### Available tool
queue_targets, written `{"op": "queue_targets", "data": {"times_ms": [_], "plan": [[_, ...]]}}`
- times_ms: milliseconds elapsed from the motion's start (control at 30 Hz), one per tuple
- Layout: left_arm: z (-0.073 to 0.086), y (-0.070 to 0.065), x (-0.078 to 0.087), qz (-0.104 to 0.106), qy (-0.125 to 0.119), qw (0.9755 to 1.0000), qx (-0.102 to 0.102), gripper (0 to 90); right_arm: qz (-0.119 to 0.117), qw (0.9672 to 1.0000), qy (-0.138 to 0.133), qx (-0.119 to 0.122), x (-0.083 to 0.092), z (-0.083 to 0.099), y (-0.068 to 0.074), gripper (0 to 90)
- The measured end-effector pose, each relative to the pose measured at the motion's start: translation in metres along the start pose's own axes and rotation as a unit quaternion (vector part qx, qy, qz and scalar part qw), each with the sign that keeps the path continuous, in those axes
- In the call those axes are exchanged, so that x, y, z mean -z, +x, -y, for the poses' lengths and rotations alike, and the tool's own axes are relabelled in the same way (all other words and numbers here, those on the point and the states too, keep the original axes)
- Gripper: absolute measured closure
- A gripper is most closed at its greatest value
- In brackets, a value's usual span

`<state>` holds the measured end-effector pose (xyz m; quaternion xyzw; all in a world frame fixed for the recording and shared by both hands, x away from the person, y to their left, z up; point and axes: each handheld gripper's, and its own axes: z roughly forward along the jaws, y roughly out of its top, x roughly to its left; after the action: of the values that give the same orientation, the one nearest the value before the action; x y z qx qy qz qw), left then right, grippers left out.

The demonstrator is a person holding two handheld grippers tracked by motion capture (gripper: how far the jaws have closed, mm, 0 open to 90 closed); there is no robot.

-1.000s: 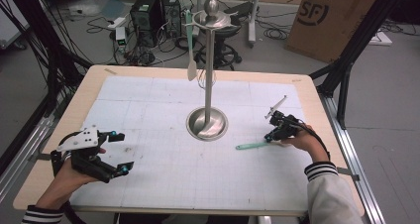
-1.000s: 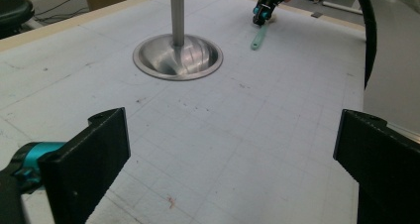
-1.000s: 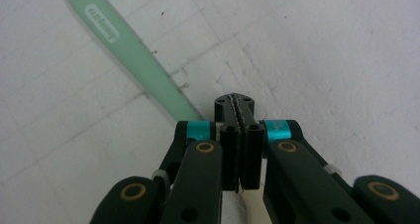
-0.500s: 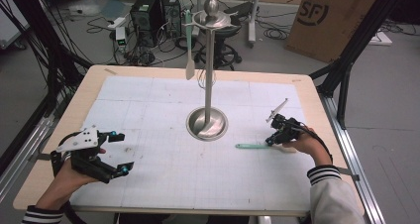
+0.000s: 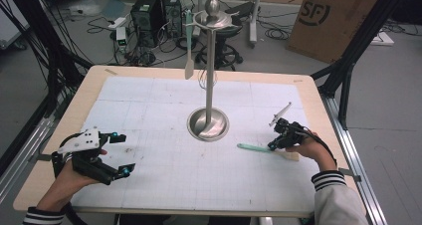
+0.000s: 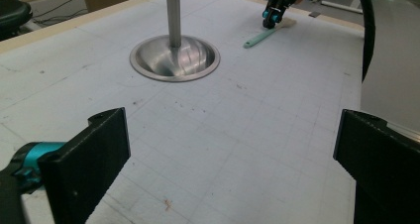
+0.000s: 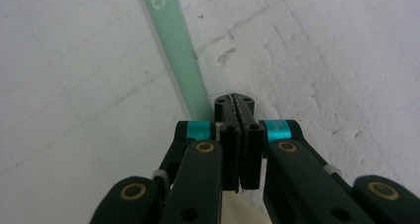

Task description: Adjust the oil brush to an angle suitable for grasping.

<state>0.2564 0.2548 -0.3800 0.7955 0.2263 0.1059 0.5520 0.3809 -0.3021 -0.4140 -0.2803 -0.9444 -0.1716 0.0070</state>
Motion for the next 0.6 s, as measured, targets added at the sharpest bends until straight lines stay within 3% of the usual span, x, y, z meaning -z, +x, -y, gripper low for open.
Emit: {"op": "queue_targets", "data": {"times_ms": [600], "plan": [[-0.0002,-0.0013,0.0017,0.001,-0.003,1.0,-0.001,1.7,-0.007,1.0,0.005,-0.003,0.0,0.0034,0.0099,89.4]]}}
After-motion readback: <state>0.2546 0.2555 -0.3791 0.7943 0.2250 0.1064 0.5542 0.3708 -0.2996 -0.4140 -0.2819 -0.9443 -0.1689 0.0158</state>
